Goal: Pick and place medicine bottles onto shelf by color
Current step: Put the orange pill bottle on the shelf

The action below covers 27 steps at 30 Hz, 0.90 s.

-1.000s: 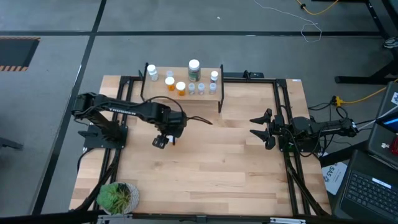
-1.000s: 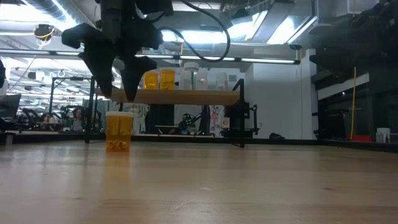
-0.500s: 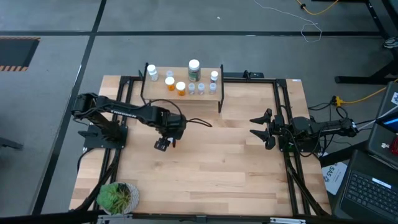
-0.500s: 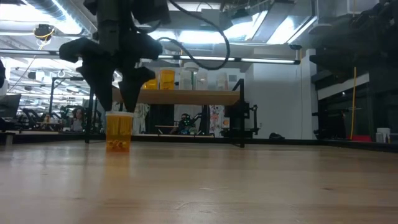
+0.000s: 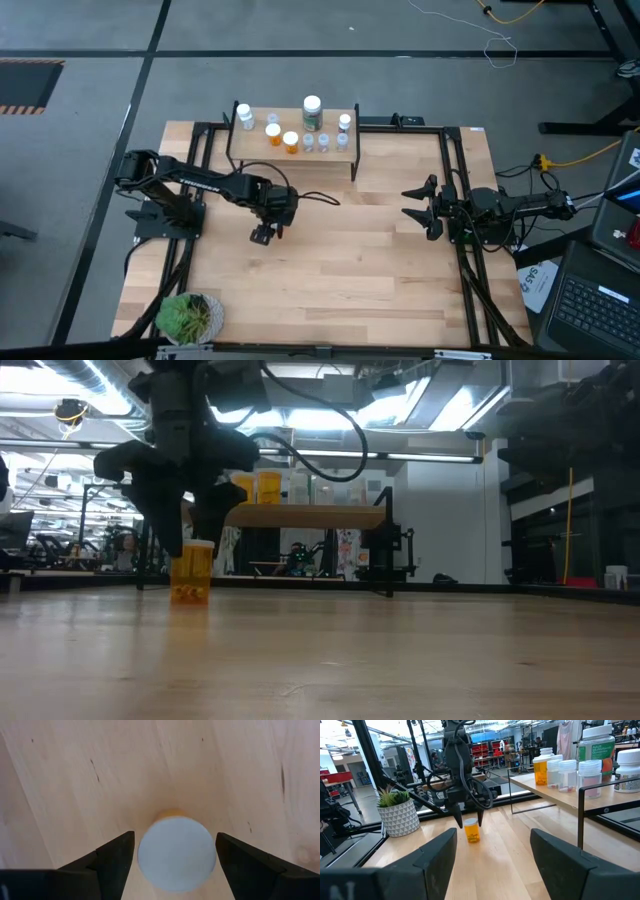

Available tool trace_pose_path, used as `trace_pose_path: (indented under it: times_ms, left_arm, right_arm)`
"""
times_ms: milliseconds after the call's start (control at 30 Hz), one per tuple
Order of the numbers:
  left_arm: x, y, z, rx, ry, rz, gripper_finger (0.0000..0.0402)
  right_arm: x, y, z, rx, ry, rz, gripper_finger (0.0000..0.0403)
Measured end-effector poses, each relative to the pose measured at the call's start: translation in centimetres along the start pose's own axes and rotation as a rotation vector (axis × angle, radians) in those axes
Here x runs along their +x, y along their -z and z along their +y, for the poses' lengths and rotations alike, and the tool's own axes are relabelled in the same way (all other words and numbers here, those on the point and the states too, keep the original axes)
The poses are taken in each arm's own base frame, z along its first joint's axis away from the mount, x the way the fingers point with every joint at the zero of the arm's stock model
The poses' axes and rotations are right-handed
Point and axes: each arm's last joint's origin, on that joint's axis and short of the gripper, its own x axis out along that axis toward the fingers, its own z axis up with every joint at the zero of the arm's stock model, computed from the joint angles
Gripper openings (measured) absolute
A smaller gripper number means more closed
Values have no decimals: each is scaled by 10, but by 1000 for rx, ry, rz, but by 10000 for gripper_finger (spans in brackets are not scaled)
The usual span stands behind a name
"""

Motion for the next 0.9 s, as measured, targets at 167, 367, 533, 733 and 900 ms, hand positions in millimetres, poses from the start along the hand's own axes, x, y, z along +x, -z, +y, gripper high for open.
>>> trace_pose_path:
  times_ms: [167, 367, 533, 733, 900]
  left_arm:
    - [1, 1, 0, 0, 0, 3, 273]
    - [1, -1, 0, -2, -9, -24, 240]
    - [1, -1, 1, -5, -12, -24, 210]
    - [-3, -4, 2, -24, -17, -13, 197]
    - [-29, -22, 8, -17, -54, -3, 196]
  right_arm:
    - [0, 0, 0, 0, 0, 0, 255]
    - [0, 0, 0, 0, 0, 0, 255]
    - [0, 0, 0, 0, 0, 0, 255]
    - [0, 0, 0, 0, 0, 0, 255]
    - [0, 0, 0, 0, 0, 0, 255]
